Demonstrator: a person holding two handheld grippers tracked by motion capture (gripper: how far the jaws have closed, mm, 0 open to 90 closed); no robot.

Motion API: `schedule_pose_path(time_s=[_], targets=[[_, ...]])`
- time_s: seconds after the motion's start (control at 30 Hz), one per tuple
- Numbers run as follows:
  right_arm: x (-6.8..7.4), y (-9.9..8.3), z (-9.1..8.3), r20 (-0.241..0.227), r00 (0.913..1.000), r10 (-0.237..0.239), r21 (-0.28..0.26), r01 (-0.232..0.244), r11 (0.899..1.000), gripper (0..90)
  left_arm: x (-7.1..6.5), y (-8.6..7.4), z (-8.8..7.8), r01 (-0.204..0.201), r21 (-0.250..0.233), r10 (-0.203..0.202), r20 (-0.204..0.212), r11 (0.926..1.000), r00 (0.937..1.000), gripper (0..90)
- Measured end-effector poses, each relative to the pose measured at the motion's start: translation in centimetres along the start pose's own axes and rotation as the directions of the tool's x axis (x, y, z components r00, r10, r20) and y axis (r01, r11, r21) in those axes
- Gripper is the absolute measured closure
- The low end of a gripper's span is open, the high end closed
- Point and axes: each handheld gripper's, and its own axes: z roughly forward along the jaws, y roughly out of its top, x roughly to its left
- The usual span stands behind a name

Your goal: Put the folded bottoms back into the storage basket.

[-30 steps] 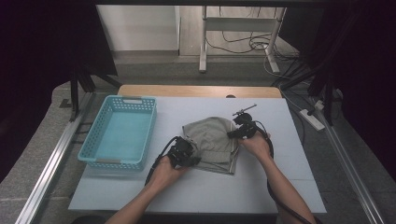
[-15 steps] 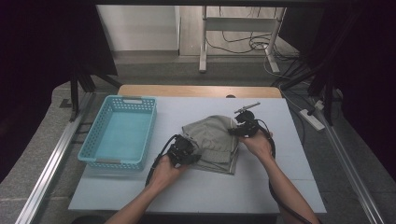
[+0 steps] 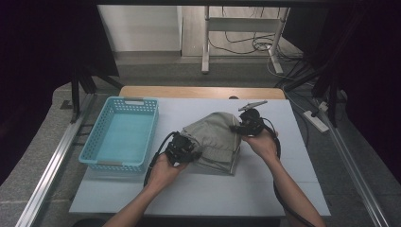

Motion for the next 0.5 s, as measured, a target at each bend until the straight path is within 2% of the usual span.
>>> schedule_pose_path(time_s=[0.5], targets=[[0.9, 1.1, -1.2, -0.024, 0.9992, -0.031, -0.054, 0.030, 0.998, 73.2, -0.1, 0.1, -2.4, 0.006, -0.037, -0.006, 0.012, 0.9993, 0.9999, 73.7]])
